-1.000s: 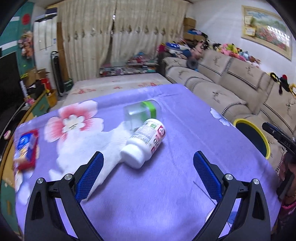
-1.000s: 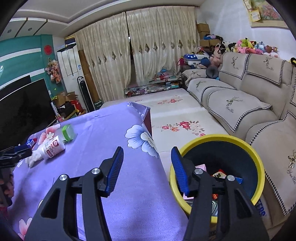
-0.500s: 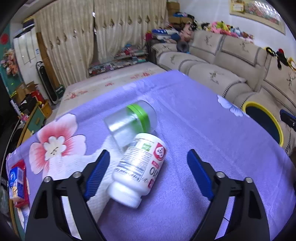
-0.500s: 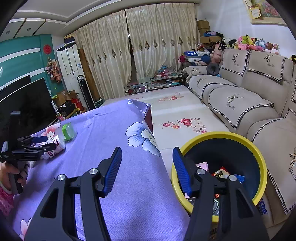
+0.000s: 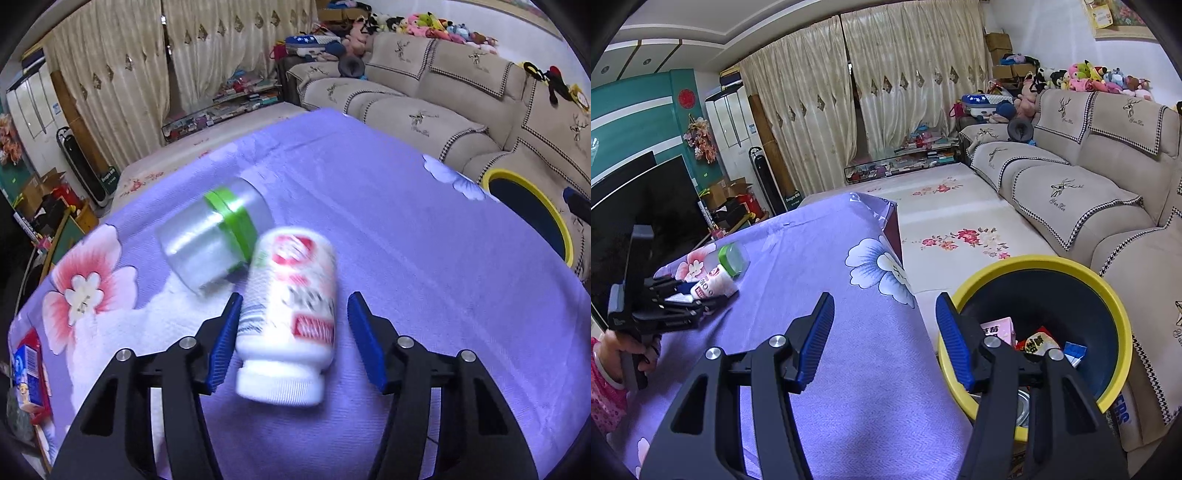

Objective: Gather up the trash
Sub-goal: 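Grasp the white pill bottle with the left gripper, then carry the pill bottle over the yellow bin and open the left gripper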

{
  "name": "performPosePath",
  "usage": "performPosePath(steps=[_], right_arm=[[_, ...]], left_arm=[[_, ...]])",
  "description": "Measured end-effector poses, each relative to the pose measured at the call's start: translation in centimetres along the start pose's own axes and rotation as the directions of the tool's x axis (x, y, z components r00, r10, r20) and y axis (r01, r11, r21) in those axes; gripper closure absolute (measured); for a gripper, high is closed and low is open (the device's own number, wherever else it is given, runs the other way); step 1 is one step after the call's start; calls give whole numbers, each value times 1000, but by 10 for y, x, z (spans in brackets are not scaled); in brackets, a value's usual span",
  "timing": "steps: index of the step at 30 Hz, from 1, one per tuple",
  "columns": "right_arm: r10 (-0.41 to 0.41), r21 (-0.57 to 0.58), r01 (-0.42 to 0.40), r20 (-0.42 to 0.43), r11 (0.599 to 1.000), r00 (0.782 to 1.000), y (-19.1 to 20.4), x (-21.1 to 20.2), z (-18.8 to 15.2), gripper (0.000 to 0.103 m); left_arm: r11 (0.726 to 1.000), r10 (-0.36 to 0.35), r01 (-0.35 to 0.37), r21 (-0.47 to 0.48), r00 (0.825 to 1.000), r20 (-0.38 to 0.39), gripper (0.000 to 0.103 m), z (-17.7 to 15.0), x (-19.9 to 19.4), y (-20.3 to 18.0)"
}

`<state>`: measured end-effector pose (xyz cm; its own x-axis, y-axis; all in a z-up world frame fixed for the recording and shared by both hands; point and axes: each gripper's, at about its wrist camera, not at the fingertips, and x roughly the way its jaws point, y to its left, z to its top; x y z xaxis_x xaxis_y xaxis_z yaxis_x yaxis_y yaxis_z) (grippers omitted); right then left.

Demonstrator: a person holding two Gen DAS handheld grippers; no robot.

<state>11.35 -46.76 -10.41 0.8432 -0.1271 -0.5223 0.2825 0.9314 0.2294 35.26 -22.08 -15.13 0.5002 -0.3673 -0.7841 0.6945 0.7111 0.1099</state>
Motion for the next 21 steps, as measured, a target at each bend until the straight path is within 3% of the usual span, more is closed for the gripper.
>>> performPosePath(steps=[2,13,21], right_arm=[[2,3,-2,1,1000,1000,0,0,0,48],[4,6,-4,1,1000,1000,-1,-1,-1,48],[-4,16,4,50,1000,999,-5,-12,0,48]], left_arm=[[1000,-9,9,-6,1000,-13,55,-2,4,-3],[997,-27,26,-71,1000,-4,56,-5,0,-2],[999,-32,34,-32,998,59,56,-5,-38,-28]])
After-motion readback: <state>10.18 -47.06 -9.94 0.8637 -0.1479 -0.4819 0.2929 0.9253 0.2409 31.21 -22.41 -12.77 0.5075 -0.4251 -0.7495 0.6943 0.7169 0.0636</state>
